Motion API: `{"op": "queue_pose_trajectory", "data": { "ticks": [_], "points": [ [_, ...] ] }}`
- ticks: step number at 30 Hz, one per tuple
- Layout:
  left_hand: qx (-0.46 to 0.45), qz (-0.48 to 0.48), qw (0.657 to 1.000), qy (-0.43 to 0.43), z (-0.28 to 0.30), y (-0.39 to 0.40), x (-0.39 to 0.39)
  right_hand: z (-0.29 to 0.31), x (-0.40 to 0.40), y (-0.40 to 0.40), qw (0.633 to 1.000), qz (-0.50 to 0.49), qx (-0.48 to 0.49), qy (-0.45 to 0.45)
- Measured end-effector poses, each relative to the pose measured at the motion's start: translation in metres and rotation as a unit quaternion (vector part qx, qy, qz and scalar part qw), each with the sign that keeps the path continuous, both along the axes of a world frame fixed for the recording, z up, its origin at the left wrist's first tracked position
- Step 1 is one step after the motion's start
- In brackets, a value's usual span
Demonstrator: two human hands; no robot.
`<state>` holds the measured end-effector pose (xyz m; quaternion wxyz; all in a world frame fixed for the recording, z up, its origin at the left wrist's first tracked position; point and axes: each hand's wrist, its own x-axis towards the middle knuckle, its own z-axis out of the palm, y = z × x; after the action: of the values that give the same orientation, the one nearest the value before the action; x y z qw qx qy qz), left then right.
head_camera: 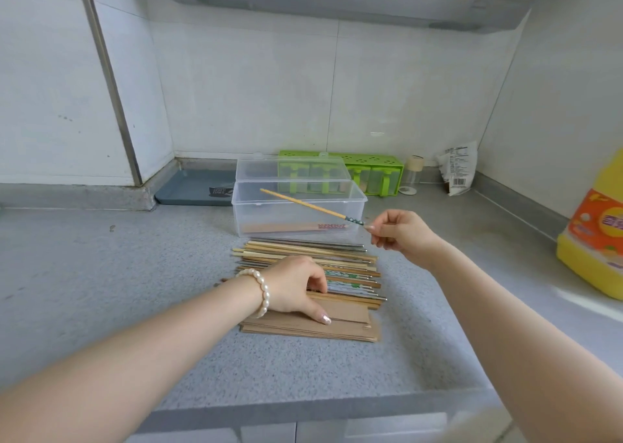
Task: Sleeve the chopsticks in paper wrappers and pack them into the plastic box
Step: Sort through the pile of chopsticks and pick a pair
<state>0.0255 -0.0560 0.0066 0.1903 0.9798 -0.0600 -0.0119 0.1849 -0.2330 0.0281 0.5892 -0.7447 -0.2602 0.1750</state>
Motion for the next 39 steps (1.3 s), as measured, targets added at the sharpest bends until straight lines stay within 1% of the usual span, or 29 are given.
{"op": "queue_pose_trajectory", "data": {
  "ticks": [5,8,15,21,25,29,39],
  "points": [
    [-0.029,0.01,0.999,0.009,0.002,-0.004,-0.003,-0.002,-0.013,-0.013,0.992,-0.035,0.106,0.064],
    [-0.05,0.017,0.999,0.008,0.003,-0.006,-0.007,0.0,-0.022,-0.017,0.988,-0.033,0.129,0.072],
    [-0.041,0.016,0.999,-0.005,0.006,-0.007,-0.009,-0.003,-0.034,-0.02,0.989,-0.007,0.118,0.085],
    [0.003,0.024,0.999,-0.031,0.004,-0.008,-0.008,-0.007,-0.039,-0.021,0.99,-0.008,0.114,0.085],
    [0.034,0.015,0.999,-0.02,0.003,-0.012,-0.005,-0.01,-0.041,-0.023,0.991,-0.009,0.104,0.087],
    [0.036,0.005,0.999,-0.035,0.001,-0.011,-0.002,-0.01,-0.044,-0.027,0.991,-0.013,0.1,0.087],
    [0.034,0.016,0.999,-0.028,0.001,-0.013,-0.004,-0.018,-0.053,-0.032,0.99,-0.011,0.107,0.095]
  ]
}}
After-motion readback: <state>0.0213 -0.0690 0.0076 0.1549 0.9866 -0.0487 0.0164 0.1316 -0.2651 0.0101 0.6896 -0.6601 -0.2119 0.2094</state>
